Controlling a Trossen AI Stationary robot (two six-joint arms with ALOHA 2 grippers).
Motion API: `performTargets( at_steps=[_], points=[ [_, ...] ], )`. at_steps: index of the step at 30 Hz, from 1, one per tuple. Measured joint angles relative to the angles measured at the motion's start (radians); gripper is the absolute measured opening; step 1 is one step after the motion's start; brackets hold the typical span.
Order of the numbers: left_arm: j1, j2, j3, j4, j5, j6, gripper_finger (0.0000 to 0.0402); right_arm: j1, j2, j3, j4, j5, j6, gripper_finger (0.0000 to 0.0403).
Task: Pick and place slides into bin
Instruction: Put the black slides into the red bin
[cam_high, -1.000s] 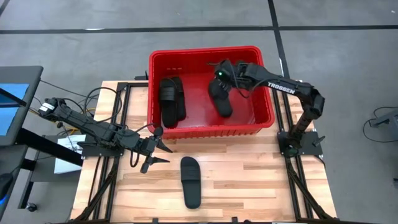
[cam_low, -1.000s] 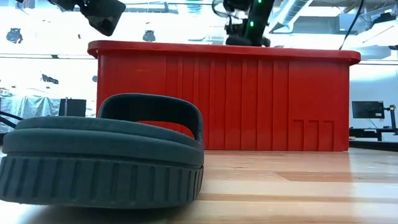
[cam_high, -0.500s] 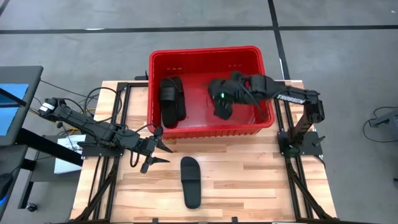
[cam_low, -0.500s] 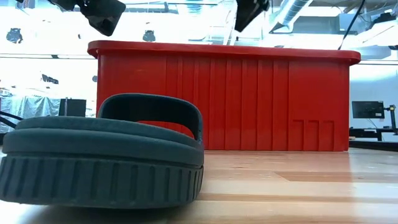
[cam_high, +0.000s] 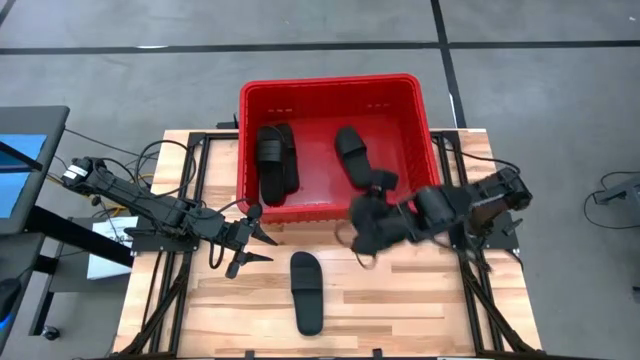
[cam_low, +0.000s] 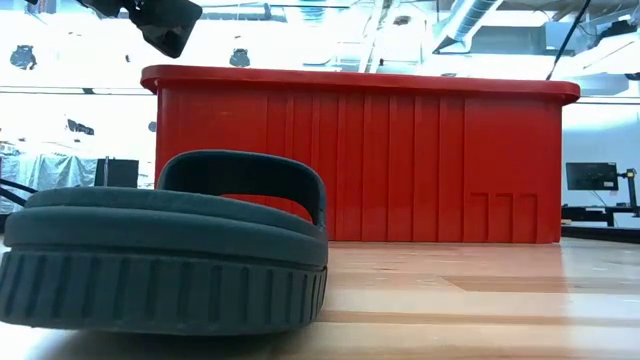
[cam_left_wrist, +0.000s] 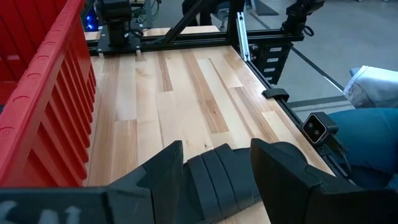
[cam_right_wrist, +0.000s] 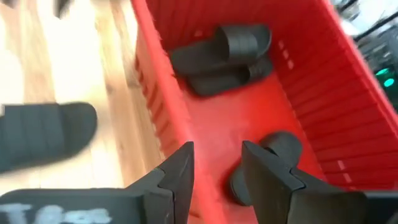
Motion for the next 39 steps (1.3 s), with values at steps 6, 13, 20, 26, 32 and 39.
performTargets(
  at_steps=[6, 13, 20, 26, 32, 39],
  points=[
    [0.000, 0.000, 0.000, 0.001, 0.000, 0.000, 0.0178, 0.187, 0.034, 0.000, -0.010, 0.148, 0.150, 0.0125],
    [0.000, 0.000, 0.000, 0.014, 0.000, 0.001, 0.0178, 0.332, 0.168, 0.000, -0.181, 0.399, 0.505, 0.0125],
    [0.000, 0.000, 0.000, 0.051, 0.000, 0.022, 0.0178, 0.391, 0.359, -0.001, -0.220, 0.507, 0.803, 0.0125],
    [0.000, 0.000, 0.000, 0.050, 0.000, 0.022, 0.0178, 0.388, 0.492, -0.002, -0.238, 0.536, 0.986, 0.0125],
    [0.000, 0.000, 0.000, 0.040, -0.010, 0.030, 0.0178, 0.397, 0.530, -0.001, -0.238, 0.536, 1.031, 0.0125],
    [0.000, 0.000, 0.000, 0.021, -0.043, 0.030, 0.0178, 0.449, 0.528, -0.001, -0.238, 0.535, 1.030, 0.0125]
  ],
)
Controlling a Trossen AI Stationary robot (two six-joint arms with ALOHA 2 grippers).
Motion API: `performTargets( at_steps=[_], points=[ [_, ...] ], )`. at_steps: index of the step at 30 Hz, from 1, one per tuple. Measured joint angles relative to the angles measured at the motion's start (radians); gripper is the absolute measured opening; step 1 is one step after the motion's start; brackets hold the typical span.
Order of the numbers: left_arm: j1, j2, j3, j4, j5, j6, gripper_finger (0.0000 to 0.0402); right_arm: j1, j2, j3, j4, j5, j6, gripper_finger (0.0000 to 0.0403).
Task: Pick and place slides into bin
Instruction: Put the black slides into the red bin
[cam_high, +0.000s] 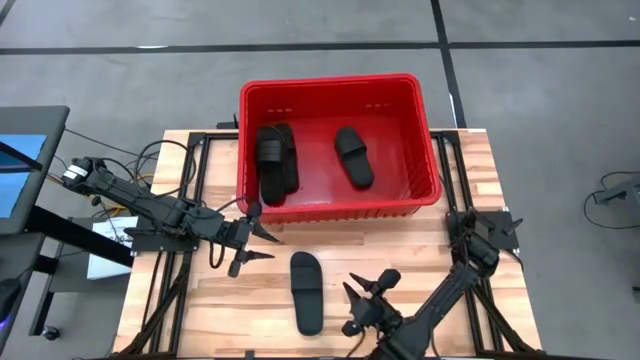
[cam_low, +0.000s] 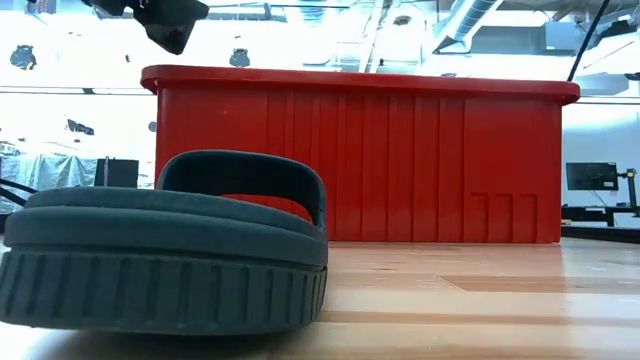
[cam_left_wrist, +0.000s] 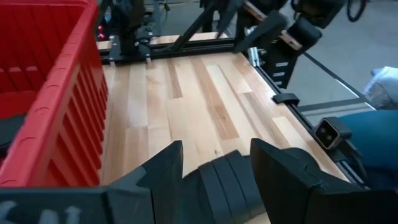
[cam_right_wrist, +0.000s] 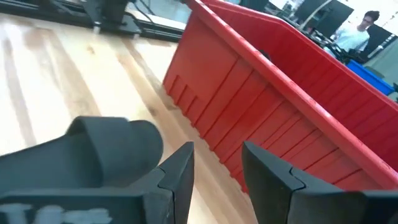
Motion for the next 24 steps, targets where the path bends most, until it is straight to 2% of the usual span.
performTargets(
  at_steps=[9, 15, 21, 24],
  points=[
    [0.000, 0.000, 0.000, 0.002, -0.010, -0.052, 0.0178, 0.066, 0.000, 0.000, 0.036, -0.006, -0.008, 0.0112],
    [0.000, 0.000, 0.000, 0.006, -0.010, -0.075, 0.0178, 0.054, 0.000, 0.000, 0.173, -0.060, -0.131, 0.0073],
    [0.000, 0.000, 0.000, 0.006, -0.010, -0.076, 0.0178, 0.049, 0.000, 0.000, 0.216, -0.060, -0.219, 0.0034],
    [0.000, 0.000, 0.000, 0.006, -0.010, -0.076, 0.0178, 0.043, 0.000, -0.049, 0.273, -0.048, -0.265, 0.0012]
  ],
)
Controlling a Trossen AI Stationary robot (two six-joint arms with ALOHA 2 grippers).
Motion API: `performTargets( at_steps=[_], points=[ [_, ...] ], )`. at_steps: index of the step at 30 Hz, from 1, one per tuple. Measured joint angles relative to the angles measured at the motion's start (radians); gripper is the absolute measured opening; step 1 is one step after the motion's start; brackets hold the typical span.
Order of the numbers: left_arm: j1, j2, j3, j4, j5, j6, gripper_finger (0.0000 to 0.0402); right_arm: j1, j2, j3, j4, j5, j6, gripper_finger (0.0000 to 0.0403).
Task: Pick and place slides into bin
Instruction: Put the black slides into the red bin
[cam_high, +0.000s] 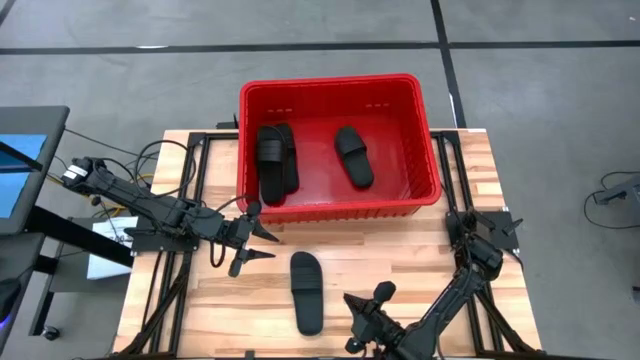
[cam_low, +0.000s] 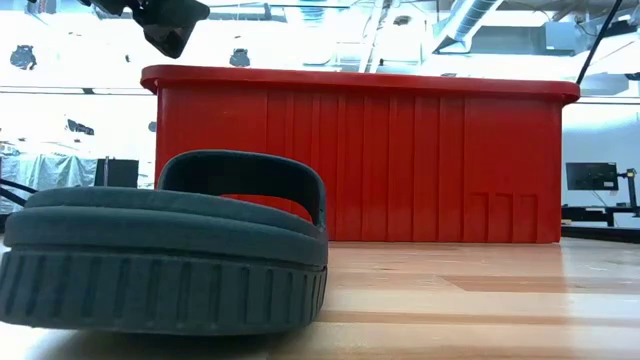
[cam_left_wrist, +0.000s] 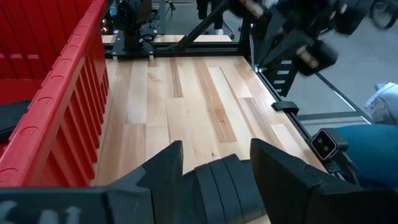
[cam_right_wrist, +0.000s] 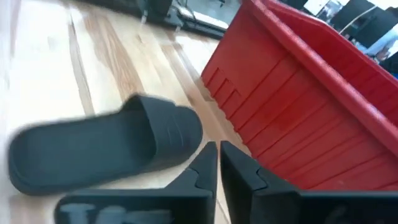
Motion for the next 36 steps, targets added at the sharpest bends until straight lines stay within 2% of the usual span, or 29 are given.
performTargets(
  at_steps=[6, 9, 12, 15, 20, 22, 24, 27, 30, 36],
  points=[
    [0.000, 0.000, 0.000, 0.019, 0.000, 0.000, 0.0178, -0.011, -0.001, -0.134, 0.112, 0.011, -0.016, 0.0005],
    [0.000, 0.000, 0.000, 0.023, 0.000, 0.003, 0.0178, -0.006, -0.001, -0.153, 0.123, 0.057, -0.028, 0.0001],
    [0.000, 0.000, 0.000, 0.033, 0.000, 0.011, 0.0178, -0.009, -0.037, -0.156, 0.128, 0.044, -0.104, 0.0001],
    [0.000, 0.000, 0.000, 0.039, 0.000, 0.011, 0.0178, -0.031, -0.115, -0.156, 0.233, -0.055, -0.313, 0.0000],
    [0.000, 0.000, 0.000, 0.041, 0.000, 0.011, 0.0178, -0.085, -0.249, -0.155, 0.528, -0.382, -0.762, 0.0000],
    [0.000, 0.000, 0.000, 0.048, 0.000, 0.011, 0.0178, -0.104, -0.292, -0.157, 0.614, -0.487, -0.866, 0.0000],
    [0.000, 0.000, 0.000, 0.059, 0.000, 0.011, 0.0178, -0.118, -0.329, -0.183, 0.680, -0.546, -0.925, 0.0000],
    [0.000, 0.000, 0.000, 0.055, 0.000, 0.010, 0.0178, -0.132, -0.369, -0.273, 0.747, -0.559, -0.948, 0.0000],
    [0.000, 0.000, 0.000, 0.052, 0.000, 0.003, 0.0178, -0.150, -0.397, -0.419, 0.867, -0.556, -0.940, 0.0000],
    [0.000, 0.000, 0.000, 0.052, 0.023, 0.001, 0.0178, -0.185, -0.440, -0.695, 1.281, -0.528, -0.948, 0.0000]
  ],
)
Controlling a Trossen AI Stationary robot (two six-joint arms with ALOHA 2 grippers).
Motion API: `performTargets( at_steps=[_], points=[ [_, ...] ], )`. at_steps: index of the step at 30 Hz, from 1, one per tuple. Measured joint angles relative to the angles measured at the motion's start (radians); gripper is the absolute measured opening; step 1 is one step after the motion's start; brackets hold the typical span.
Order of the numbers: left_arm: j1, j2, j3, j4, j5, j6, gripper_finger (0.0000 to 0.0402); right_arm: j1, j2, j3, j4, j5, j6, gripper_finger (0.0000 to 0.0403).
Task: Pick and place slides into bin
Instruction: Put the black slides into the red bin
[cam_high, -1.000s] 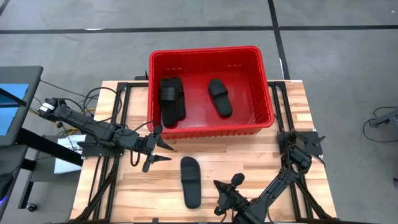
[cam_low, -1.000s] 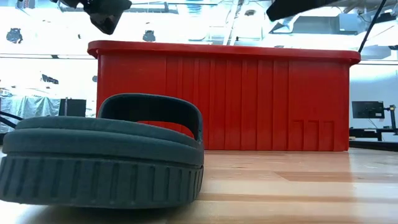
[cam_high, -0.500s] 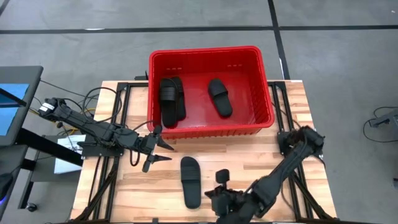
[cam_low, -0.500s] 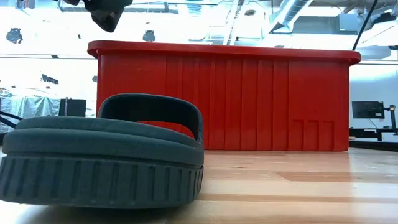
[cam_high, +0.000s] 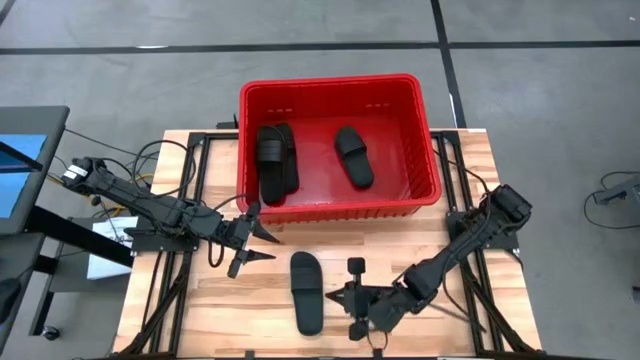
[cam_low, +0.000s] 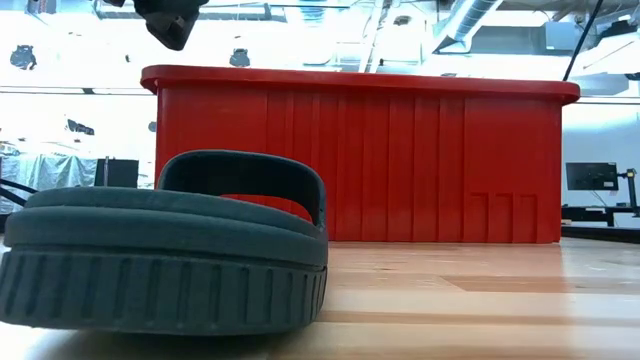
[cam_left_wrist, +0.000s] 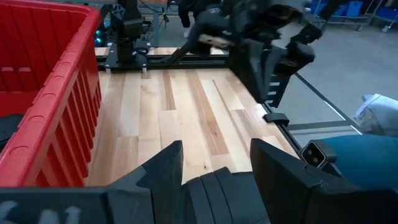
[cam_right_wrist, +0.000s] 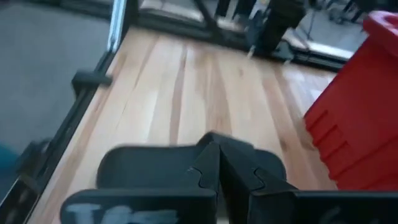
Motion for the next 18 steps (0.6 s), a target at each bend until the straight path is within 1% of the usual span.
performTargets(
  at_steps=[3, 5, 13, 16, 18],
  points=[
    [0.000, 0.000, 0.000, 0.000, 0.002, 0.000, 0.0178, -0.024, -0.013, -0.092, 0.151, 0.013, 0.002, 0.0000],
    [0.000, 0.000, 0.000, 0.000, 0.002, 0.000, 0.0178, -0.040, -0.014, -0.118, 0.176, 0.014, 0.029, 0.0000],
    [0.000, 0.000, 0.000, -0.004, 0.003, -0.007, 0.0178, -0.057, -0.015, -0.123, 0.138, -0.002, 0.114, 0.0003],
    [0.000, 0.000, 0.000, -0.015, 0.003, -0.015, 0.0178, -0.057, -0.015, -0.123, 0.089, -0.012, 0.149, 0.0018],
    [0.000, 0.000, 0.000, -0.020, 0.003, -0.016, 0.0178, -0.067, -0.015, -0.123, 0.068, -0.042, 0.176, 0.0037]
  ],
)
